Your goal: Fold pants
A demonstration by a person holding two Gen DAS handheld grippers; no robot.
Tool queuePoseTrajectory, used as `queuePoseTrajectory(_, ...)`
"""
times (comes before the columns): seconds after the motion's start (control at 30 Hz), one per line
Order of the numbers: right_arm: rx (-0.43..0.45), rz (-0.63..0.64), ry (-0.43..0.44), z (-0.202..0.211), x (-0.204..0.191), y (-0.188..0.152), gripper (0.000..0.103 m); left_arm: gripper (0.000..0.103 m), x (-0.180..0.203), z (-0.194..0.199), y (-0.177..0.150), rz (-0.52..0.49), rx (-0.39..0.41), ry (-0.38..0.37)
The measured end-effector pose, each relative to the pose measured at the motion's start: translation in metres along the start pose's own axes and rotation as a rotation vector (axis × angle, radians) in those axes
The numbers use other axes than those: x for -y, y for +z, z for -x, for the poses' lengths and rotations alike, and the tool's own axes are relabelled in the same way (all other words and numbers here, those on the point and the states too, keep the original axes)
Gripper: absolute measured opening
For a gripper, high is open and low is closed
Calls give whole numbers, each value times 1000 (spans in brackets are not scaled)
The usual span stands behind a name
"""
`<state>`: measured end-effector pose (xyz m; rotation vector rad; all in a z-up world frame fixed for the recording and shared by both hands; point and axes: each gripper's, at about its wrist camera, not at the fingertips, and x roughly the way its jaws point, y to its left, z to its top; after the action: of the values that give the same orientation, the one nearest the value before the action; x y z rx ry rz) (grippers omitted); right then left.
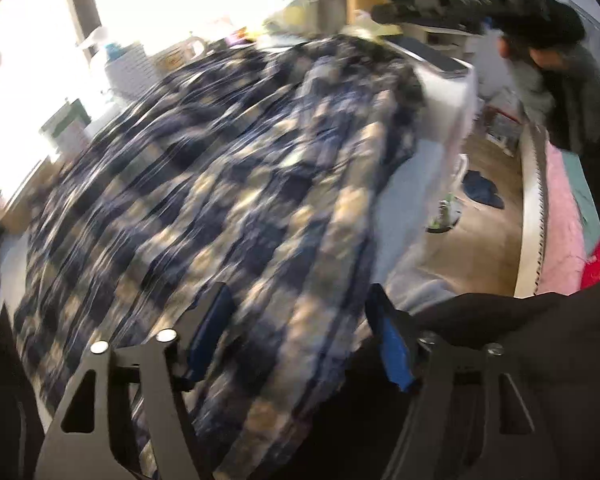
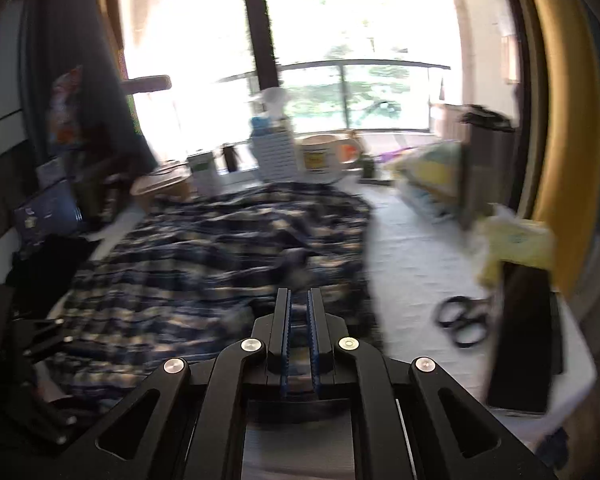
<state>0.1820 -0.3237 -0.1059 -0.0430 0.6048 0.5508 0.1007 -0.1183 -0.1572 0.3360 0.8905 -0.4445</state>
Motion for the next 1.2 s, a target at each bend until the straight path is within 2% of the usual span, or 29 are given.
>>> queuePoseTrajectory(0.17,-112,46,27,-46,-30,-12,9,66,-26,16,-25,87,-17,84)
queuePoseTrajectory(0.23,-149,40,16,-58,-33,-15,17,66,-37,22,-36,144,-29,127)
queuePoseTrajectory(0.27,-166,39,6,-63,-36,-16,36,66,-41,25,-40,172,-31,147)
queuePoseTrajectory(0.3,-162,37,5,-65,-38,-17,63,66,-45,29,-45,198,-30,158)
queuePoseTrajectory(0.33,-155,32,13,-65,-39,-17,70,66,-49,34,-52,230,-26,161)
queuePoseTrajectory(0.37,-150,25,27,-64,-40,-17,72,66,-51,36,-56,246,-24,167)
queuePoseTrajectory(0.53,-156,28,8,-64,-41,-20,72,68,-53,45,-78,291,-10,197)
queuePoseTrajectory(0.67,-170,-18,-27,-66,-24,-27,72,68,-41,42,-86,223,-37,247)
queuePoseTrajectory(0.77,-188,-55,-45,-69,-12,-35,72,58,-41,44,-86,243,-13,238)
queuePoseTrajectory(0.83,-187,-75,-40,-69,-6,-39,72,34,-43,49,-83,259,24,182)
queuePoseTrajectory(0.87,-181,-79,-37,-68,-6,-40,72,10,-45,51,-80,274,34,182)
queuePoseTrajectory(1.0,-188,-63,-41,-67,-8,-42,72,10,-55,63,-72,313,75,173)
queuePoseTrajectory(1.13,-184,-71,-33,-66,-7,-42,72,10,-65,62,-70,335,83,177)
queuePoseTrajectory(1.2,-184,-69,-33,-66,-6,-42,72,14,-68,58,-72,338,80,195)
